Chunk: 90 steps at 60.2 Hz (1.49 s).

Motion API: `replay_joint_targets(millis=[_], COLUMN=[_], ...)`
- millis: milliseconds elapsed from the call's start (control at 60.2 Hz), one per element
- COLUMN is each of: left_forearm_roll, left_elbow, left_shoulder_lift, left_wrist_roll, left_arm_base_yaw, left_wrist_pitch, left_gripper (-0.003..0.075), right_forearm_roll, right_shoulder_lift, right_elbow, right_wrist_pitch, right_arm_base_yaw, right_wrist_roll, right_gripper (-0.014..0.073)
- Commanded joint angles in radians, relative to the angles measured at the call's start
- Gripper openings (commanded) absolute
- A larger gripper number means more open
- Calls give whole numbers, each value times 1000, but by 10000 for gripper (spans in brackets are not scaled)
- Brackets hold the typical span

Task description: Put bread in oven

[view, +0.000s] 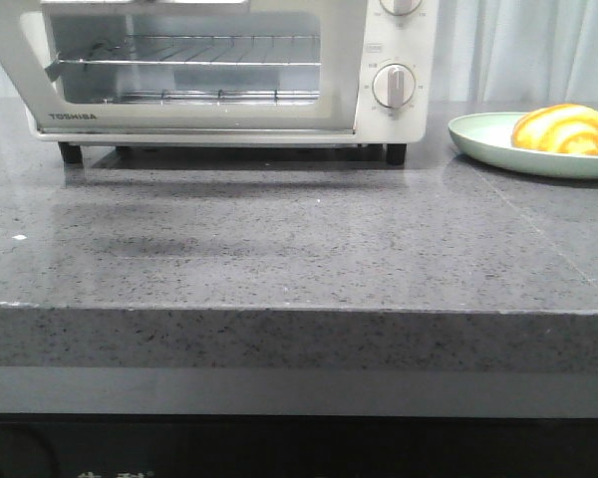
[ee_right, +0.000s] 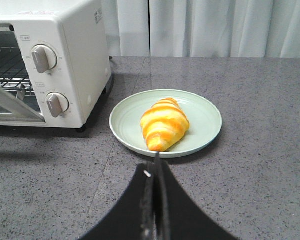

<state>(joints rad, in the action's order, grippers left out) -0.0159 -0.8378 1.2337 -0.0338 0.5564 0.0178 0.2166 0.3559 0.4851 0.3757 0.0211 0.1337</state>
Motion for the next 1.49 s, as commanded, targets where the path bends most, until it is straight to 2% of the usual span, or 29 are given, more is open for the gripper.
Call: replay_joint_targets(millis=[0,133,349,465,598,697,797,880,1029,1079,1129,1262,1478], left_forearm_roll=[-35,-51,-60,-67,-67,-67,-67,-67,-67,-67,-67,-67,-67], left_elbow=[45,117,172,198,243,265,269,269,269,269,269,269,269], left_shoulder_lift=[-93,-287,-531,-622,-695,-716,-719,-719,-719,-719,-719,-719,-717], left_wrist_roll=[1,1,12,60,61,61,61,61,60,60,60,60,60], left_arm_base_yaw=[0,17,-32,-122,-264,-371,-428,-438,-436,-436,-436,-436,-436], left_wrist_pitch=[0,-24,59,117,120,126,126,126,124,119,115,115,115], left_gripper=[-20,-20,-21,-21,-21,-20,-20,-20,-20,-20,-20,-20,-20], right_forearm_roll=[9,9,9,9,8,8,6,4,4,4,5,13,65], right_shoulder_lift=[16,16,16,16,16,16,16,17,17,17,17,55,332], right_elbow=[37,37,34,31,31,31,31,31,30,30,30,38,184], right_wrist_pitch=[-69,-62,-64,-68,-68,-67,-71,-84,-138,-155,-173,-168,-59], right_arm_base_yaw=[7,7,7,7,7,7,7,7,7,7,7,7,7], right_wrist_roll=[5,5,5,5,5,5,5,5,5,5,5,5,-6], right_gripper=[-67,-67,-67,-67,-67,-67,-63,24,448,545,603,624,624])
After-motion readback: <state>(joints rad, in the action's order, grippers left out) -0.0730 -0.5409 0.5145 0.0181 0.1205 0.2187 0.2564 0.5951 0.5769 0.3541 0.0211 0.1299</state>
